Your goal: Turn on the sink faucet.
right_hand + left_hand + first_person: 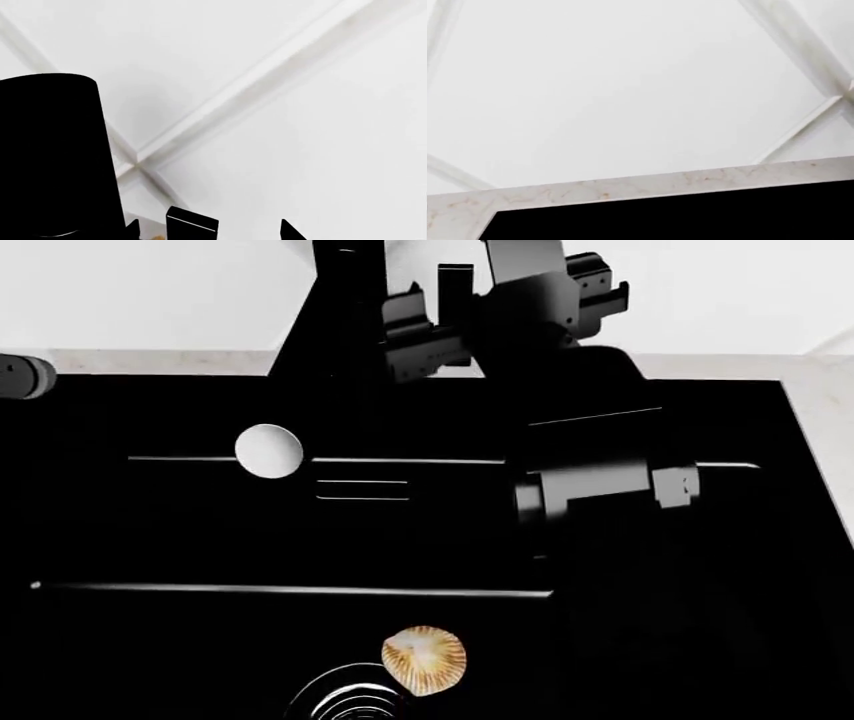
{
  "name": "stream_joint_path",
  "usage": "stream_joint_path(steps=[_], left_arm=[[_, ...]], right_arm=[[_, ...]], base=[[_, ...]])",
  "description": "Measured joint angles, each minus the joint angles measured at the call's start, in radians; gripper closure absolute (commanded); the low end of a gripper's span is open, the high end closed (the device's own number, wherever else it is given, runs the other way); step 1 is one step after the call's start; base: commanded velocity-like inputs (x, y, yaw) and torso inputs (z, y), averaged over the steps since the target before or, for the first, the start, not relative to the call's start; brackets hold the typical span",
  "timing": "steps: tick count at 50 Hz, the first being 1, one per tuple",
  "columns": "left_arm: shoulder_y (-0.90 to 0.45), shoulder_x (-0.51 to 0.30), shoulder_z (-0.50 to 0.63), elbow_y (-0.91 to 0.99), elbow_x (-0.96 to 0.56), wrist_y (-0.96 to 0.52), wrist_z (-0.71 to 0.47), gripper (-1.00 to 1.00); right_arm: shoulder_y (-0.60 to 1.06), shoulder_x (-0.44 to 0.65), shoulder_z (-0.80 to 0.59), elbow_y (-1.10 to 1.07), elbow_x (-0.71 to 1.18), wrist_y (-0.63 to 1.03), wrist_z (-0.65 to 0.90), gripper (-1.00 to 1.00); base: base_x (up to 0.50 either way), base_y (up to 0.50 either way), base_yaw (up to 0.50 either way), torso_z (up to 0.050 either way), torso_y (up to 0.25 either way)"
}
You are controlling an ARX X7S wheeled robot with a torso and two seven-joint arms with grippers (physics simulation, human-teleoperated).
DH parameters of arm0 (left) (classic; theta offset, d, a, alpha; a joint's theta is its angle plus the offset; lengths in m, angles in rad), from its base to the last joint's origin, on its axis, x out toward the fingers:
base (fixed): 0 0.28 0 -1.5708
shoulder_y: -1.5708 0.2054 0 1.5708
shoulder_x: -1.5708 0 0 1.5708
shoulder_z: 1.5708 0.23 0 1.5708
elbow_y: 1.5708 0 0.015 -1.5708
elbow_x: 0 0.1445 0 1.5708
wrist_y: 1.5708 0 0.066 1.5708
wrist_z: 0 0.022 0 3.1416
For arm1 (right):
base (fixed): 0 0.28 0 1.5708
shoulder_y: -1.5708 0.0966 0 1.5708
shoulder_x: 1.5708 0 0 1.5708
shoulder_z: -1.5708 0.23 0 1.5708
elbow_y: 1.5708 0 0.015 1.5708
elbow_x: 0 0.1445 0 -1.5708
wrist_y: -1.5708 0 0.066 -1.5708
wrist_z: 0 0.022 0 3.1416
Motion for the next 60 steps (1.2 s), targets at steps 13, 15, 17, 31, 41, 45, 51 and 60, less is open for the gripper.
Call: stream_joint_path(steps=[13,15,17,31,41,45,51,60], left_arm=[[0.006,-0.002,0.003,-0.005,0.004,0.015,-0.001,-1.0],[0.008,-0.003,0.003,-0.003,0.004,0.017,-0.001,-1.0],[0.009,-0.004,0.001,-0.002,0.002,0.018,-0.001,-1.0],[0.024,-0.008,-0.019,0.006,-0.013,0.036,-0.006,-1.0],[0.033,-0.009,-0.028,0.006,-0.02,0.046,-0.009,-1.0],[0.034,-0.007,-0.029,0.002,-0.022,0.05,-0.01,-1.0],[0.035,-0.005,-0.029,-0.001,-0.023,0.052,-0.01,-1.0],[0.039,-0.005,-0.03,-0.008,-0.027,0.059,-0.006,-1.0]], right_arm=[[0.008,0.0,-0.041,0.0,0.056,0.011,0.017,-1.0],[0.009,0.0,-0.051,0.0,0.067,0.011,0.02,-1.0],[0.011,0.0,-0.06,0.0,0.077,0.011,0.024,-1.0],[0.029,0.0,-0.098,0.0,0.122,-0.002,0.06,-1.0],[0.029,-0.001,-0.104,0.0,0.134,-0.01,0.1,-1.0],[0.026,-0.001,-0.087,0.0,0.122,-0.017,0.122,-1.0],[0.022,-0.001,-0.056,-0.004,0.096,-0.024,0.157,-1.0],[0.019,-0.001,0.018,-0.01,0.016,-0.023,0.185,-1.0]], base=[[0.0,0.0,0.0,0.009,-0.098],[0.0,0.0,0.0,0.011,-0.13],[0.0,0.0,0.0,0.009,-0.055],[0.0,0.0,0.0,0.0,0.0],[0.0,0.0,0.0,0.0,0.0],[0.0,0.0,0.0,0.0,0.0],[0.0,0.0,0.0,0.0,0.0],[0.0,0.0,0.0,0.0,0.0]])
